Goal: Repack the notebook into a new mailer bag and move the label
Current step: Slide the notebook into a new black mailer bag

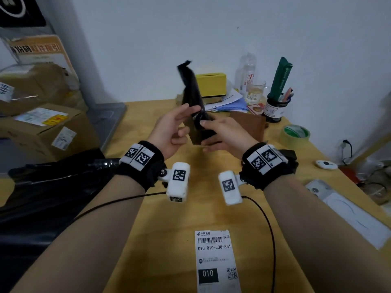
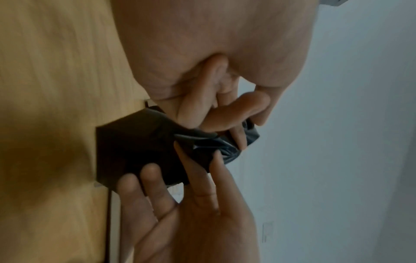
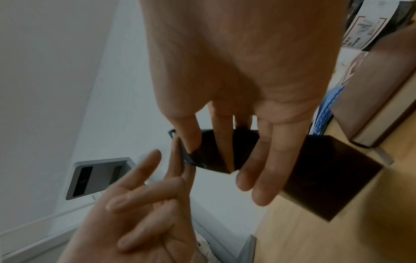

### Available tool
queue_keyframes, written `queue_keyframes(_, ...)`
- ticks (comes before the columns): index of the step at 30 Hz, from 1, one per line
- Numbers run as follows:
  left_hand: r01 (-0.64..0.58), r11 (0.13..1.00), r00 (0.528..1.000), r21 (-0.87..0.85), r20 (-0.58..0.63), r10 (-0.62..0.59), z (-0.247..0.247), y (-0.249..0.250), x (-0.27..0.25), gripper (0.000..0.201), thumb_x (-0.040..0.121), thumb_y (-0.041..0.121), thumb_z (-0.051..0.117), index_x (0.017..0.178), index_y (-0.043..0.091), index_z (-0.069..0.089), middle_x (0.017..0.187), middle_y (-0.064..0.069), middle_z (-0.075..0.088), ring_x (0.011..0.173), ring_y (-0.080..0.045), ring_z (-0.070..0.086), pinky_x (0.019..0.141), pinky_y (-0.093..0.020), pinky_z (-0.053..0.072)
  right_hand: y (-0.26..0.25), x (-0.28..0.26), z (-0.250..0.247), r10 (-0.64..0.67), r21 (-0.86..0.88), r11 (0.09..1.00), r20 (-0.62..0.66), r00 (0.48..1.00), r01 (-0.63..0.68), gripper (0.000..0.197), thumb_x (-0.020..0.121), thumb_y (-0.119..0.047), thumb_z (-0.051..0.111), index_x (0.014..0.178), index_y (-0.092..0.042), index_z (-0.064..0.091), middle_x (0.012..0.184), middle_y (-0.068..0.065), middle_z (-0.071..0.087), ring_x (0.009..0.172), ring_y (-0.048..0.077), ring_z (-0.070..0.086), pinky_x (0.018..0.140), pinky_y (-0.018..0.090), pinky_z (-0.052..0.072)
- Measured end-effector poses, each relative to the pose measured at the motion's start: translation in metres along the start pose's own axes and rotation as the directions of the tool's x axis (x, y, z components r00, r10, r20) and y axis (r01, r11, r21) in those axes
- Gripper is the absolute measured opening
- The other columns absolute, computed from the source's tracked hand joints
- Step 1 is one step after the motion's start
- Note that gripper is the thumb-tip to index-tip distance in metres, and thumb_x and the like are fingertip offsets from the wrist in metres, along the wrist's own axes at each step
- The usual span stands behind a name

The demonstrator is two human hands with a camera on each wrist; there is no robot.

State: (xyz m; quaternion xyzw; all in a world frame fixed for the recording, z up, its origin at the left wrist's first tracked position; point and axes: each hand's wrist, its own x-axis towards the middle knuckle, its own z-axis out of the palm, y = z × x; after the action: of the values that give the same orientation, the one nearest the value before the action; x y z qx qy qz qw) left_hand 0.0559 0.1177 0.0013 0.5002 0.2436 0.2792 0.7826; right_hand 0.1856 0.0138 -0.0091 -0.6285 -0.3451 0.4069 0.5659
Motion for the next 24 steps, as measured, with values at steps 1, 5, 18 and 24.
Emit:
queue_keyframes(1, 0.013, 1.0, 0.999, 0.004, 0.03, -0.013, 0.007, 0.003, -0.002, 0.032, 0.099, 0.03, 0.052, 0.12, 0.011, 0.065, 0.113, 0.009, 0.067, 0.039, -0.004, 0.031, 0.032, -0.015, 0.012, -0.001, -0.003, -0.001, -0.009, 0.004, 1.0, 0.001, 1.0, 0.009, 0.048, 0.098, -0.027, 0.065, 0.14, -0.006, 0.053, 0.123, 0.02, 0.067, 0.084, 0.034, 0.07, 0.084, 0.05, 0.061)
queue_keyframes(5, 0.042, 0.999, 0.997, -0.032, 0.066, -0.04, 0.027, 0.006, -0.005, 0.026, 0.098, 0.029, 0.052, 0.113, 0.013, 0.067, 0.113, 0.008, 0.066, 0.039, -0.004, 0.031, 0.034, -0.015, 0.012, -0.006, -0.012, -0.014, -0.132, 0.055, 0.988, -0.152, 0.979, 0.142, 0.029, 0.095, -0.02, 0.064, 0.122, -0.011, 0.063, 0.119, 0.021, 0.07, 0.103, 0.032, 0.071, 0.097, 0.047, 0.056)
queue_keyframes(18, 0.283, 0.95, 0.957, 0.132, 0.031, -0.29, 0.089, -0.052, -0.005, 0.031, 0.096, 0.016, 0.058, 0.125, 0.005, 0.061, 0.121, -0.003, 0.061, 0.076, -0.019, 0.069, 0.045, -0.02, 0.048, 0.023, -0.042, -0.097, -0.222, -0.408, 0.913, -0.453, 0.864, 0.02, 0.055, 0.086, -0.026, 0.062, 0.139, -0.011, 0.058, 0.138, -0.001, 0.063, 0.125, 0.022, 0.059, 0.103, 0.037, 0.048)
queue_keyframes(24, 0.331, 0.921, 0.943, 0.205, -0.034, -0.331, 0.085, -0.065, -0.017, 0.029, 0.093, 0.018, 0.062, 0.121, 0.014, 0.065, 0.117, -0.005, 0.06, 0.089, -0.025, 0.068, 0.059, -0.029, 0.055, 0.043, -0.053, -0.118, 0.172, -0.451, 0.813, -0.417, 0.892, -0.368, 0.072, 0.074, -0.051, 0.071, 0.128, -0.004, 0.062, 0.134, 0.005, 0.054, 0.109, 0.023, 0.052, 0.081, 0.035, 0.045)
